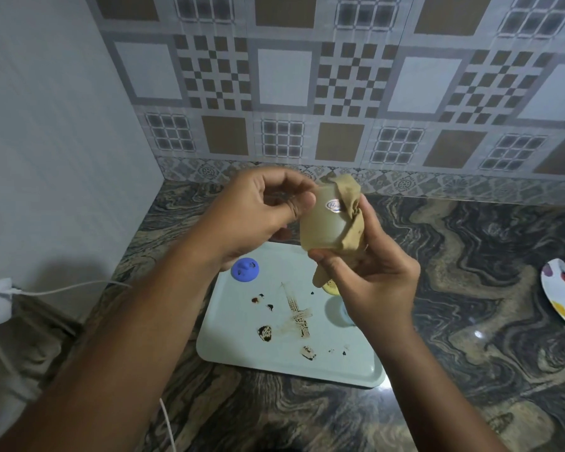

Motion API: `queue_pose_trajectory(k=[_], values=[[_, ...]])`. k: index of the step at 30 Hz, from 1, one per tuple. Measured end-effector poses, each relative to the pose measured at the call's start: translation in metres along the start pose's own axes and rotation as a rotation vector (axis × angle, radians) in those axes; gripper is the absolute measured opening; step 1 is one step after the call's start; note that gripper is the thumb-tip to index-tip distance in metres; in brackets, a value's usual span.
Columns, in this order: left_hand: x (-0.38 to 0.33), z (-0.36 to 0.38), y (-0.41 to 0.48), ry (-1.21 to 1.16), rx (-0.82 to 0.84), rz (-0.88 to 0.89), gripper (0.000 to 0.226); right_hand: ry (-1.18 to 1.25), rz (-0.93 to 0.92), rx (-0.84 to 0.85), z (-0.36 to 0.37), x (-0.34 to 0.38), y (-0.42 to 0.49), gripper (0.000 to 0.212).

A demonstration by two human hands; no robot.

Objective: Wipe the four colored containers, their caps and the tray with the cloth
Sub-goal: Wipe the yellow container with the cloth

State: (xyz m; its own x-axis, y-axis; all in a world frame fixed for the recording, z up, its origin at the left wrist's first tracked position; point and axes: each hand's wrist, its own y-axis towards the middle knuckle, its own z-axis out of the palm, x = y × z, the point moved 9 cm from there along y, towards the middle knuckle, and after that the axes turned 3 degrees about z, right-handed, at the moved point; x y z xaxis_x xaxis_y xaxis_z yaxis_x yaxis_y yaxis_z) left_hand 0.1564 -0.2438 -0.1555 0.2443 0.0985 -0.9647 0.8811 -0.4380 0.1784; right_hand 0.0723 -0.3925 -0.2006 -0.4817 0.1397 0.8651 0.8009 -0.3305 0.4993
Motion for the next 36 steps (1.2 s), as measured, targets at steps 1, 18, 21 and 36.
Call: queue_pose_trajectory(k=[1,18,21,36], values=[[0.001,0.001,0.001,-0.003,0.005,-0.003,0.007,-0.086,-0.071,0.048,0.004,0.004,-0.001,0.079],[0.021,-0.038,0.009,0.005,0.031,-0.042,0.01,0.059,0.403,-0.185,-0.019,-0.068,0.0,0.029],[0.036,-0.054,0.017,0.272,-0.09,-0.009,0.01,0.069,0.434,-0.162,-0.017,-0.074,0.01,0.032],[0.197,0.007,0.103,0.841,-0.01,-0.104,0.023,-0.872,0.111,0.251,0.012,-0.195,0.086,0.038]])
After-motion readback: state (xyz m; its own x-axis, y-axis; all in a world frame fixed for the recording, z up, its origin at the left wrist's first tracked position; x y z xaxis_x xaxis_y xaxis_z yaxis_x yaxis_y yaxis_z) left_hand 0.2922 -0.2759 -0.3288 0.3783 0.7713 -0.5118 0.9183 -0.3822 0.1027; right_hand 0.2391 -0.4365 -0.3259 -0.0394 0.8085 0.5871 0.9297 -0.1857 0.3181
